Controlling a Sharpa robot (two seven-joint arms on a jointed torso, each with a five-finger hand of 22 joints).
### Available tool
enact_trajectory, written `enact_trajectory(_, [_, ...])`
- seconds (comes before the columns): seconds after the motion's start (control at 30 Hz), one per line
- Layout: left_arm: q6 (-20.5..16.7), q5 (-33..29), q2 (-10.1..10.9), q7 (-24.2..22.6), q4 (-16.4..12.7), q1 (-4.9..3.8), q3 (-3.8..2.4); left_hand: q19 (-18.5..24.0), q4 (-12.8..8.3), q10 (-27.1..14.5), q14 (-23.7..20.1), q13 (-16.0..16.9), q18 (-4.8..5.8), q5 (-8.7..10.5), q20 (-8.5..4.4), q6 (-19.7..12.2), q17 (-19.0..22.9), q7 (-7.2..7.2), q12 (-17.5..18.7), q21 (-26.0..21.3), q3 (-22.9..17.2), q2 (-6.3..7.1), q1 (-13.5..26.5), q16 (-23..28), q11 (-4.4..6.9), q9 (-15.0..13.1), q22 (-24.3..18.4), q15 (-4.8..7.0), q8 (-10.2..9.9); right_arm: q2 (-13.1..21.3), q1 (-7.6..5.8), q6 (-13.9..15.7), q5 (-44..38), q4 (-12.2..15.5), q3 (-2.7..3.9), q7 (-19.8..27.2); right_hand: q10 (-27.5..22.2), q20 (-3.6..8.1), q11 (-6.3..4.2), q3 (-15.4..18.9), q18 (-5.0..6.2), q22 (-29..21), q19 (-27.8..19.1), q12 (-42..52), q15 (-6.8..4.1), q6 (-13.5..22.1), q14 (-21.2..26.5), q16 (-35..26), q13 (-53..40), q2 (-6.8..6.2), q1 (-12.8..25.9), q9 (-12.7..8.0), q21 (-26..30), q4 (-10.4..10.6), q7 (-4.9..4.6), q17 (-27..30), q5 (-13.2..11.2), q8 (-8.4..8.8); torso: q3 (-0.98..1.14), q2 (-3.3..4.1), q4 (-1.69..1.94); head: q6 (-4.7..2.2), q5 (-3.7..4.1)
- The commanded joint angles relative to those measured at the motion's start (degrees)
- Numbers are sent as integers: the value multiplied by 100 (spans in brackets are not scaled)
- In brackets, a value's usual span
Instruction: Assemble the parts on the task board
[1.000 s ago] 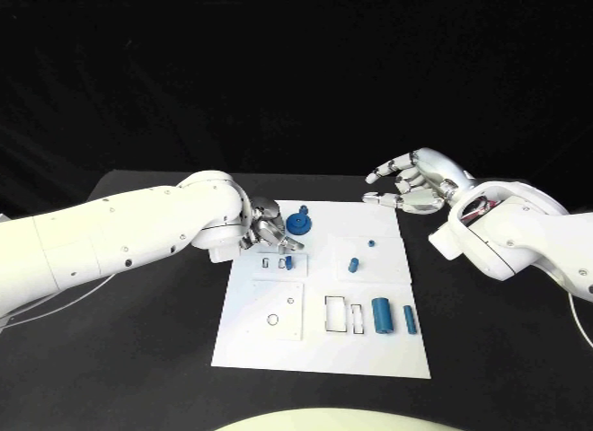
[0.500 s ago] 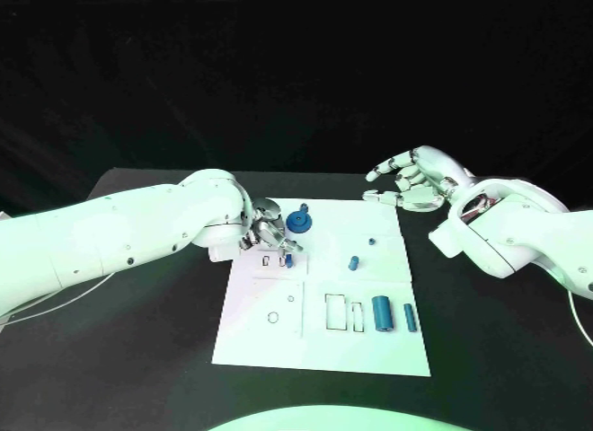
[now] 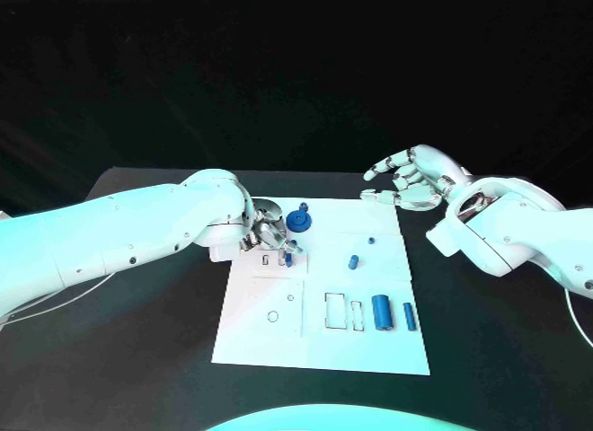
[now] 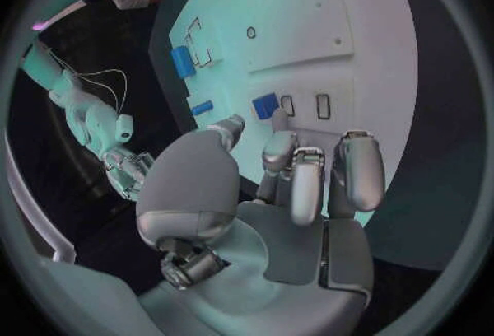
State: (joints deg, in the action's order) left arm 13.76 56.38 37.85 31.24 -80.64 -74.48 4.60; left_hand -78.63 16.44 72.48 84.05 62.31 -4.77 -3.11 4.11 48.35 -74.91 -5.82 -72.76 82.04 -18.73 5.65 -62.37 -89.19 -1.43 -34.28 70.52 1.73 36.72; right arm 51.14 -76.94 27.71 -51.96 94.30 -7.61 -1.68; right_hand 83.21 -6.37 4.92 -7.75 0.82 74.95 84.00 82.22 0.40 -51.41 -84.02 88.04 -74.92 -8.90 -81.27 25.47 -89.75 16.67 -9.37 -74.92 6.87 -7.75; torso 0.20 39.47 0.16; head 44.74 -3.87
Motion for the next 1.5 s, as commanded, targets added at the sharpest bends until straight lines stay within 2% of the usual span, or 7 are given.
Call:
enact_trajectory(0.03, [163,-52,-24,2,4,0,5,-32,-41,-13,554,5,77,-8,-3,-8,-1404,35,18,32,-9,-7,-86,-18,9,-12,5,35,16,-7,0,-87,-62,1,2,23,-7,-17,-28,26,-82,1505,600,-9,6,-26,-469,-22,-850,23,52,7,-25,-11,0,-971,38,-29,1,4,-4,3,-10])
enact_trajectory(0.77, [299,-134,-63,11,54,7,45,-34,-95,4,559,10,78,-8,-6,9,-1416,49,23,37,-81,-76,-312,-24,24,-37,15,47,11,-15,0,-101,-77,1,2,0,4,-15,-33,18,-82,1505,600,2,3,-40,-469,-23,-858,43,42,10,-25,-15,4,-969,46,-42,6,3,-4,32,9])
enact_trajectory(1.17, [275,-170,-79,6,73,10,50,-37,-177,16,562,8,79,-8,-18,20,-1422,74,38,41,-262,-182,-547,-27,47,-55,26,67,-11,-32,0,-109,-78,-11,2,-3,10,-14,-34,17,-82,1505,600,8,1,-45,-468,-24,-863,48,40,11,-25,-16,6,-968,47,-46,6,3,1,40,10])
enact_trajectory(1.27, [274,-191,-85,3,79,11,51,-40,-247,19,561,7,80,-6,-25,19,-1420,87,47,43,-421,-235,-671,-25,59,-61,34,78,-28,-36,0,-113,-78,-15,2,-5,10,-14,-34,17,-82,1505,600,8,1,-45,-468,-24,-863,48,40,11,-25,-16,6,-968,47,-46,5,3,-2,41,7])
enact_trajectory(1.37, [243,-230,-89,-2,85,11,52,-43,-417,20,563,5,82,-5,-42,12,-1425,101,66,45,-786,-296,-853,-27,78,-79,44,97,-48,-37,0,-120,-78,-18,1,-9,14,-13,-36,15,-82,1505,600,13,0,-48,-470,-22,-866,53,38,12,-25,-16,7,-974,49,-50,5,2,-4,47,8])
enact_trajectory(1.47, [174,-302,-86,-16,89,12,52,-40,-585,27,563,7,81,-7,-52,5,-1426,103,78,43,-1166,-287,-907,-27,87,-117,43,104,-35,-37,0,-127,-78,-21,1,-14,14,-13,-36,15,-82,1505,600,13,0,-48,-470,-22,-866,53,38,12,-25,-16,7,-974,49,-50,5,-1,-3,49,8])
enact_trajectory(1.5, [148,-331,-84,-22,90,12,52,-41,-694,32,563,5,80,-10,-57,4,-1426,103,88,43,-1413,-255,-895,-26,88,-155,46,108,-8,-38,0,-129,-78,-23,1,-15,14,-13,-36,15,-82,1505,600,13,0,-48,-470,-22,-866,53,38,12,-25,-16,7,-974,49,-50,5,-1,-3,49,8])
